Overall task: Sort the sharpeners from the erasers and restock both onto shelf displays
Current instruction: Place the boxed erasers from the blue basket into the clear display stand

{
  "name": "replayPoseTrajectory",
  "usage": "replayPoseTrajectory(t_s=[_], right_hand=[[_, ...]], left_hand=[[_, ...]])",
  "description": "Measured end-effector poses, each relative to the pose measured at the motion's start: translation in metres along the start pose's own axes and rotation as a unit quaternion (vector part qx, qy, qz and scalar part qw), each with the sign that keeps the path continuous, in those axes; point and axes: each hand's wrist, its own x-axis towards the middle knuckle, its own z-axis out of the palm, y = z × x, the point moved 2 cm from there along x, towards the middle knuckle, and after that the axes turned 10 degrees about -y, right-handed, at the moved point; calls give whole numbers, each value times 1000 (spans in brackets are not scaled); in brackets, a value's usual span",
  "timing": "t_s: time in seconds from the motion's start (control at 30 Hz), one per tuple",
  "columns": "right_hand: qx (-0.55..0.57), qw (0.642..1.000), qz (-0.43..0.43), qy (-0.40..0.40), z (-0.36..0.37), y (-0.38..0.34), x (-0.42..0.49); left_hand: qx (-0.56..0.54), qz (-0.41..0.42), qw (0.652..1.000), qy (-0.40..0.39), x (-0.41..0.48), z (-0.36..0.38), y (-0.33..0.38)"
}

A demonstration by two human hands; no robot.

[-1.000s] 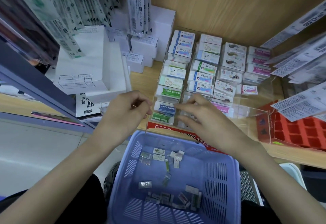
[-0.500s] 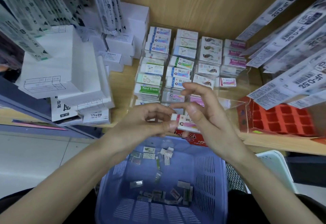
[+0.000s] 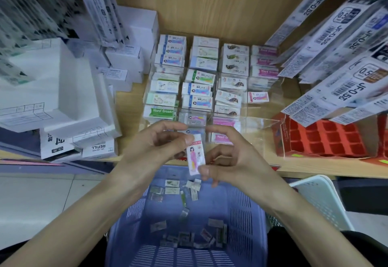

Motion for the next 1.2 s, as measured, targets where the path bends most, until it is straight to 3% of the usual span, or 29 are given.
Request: replayPoseTrajectory(t_s=[0.33,0.4,0.47,0.53,0.67,0.83,1.0,1.1,1.13,1.2], right_hand=[[5,997,-40,73,-11,-2,-4],[-69,990,-60,103,-11,-3,-5],[-195,969,-85,128,-12,-5,-6],[-243,953,-96,152,-17,-9,-7],[-183,960,-121,176,-35,-17,-5],[-263,934,-148,189,-60,-23,-7],[-196,939,-169,228,-83,-31,-9],[-31,946,-189,260,-82,-25,-4],[-13,942,-190,276,-81,-23,-3],[-83,937,-173,292,-80,-18,-2]], left_hand=[[-8,-42,997,-58,6,13,-1],[-30,-42,998,-40,10,16,-3],[10,-25,999,-17,15,19,0],[36,-3,999,-6,22,25,7],[89,39,995,-23,35,38,25],[170,55,982,-56,52,50,43],[229,68,968,-78,70,66,55],[203,21,975,-86,74,73,52],[185,-1,979,-83,74,75,48],[124,-32,990,-66,76,81,42]])
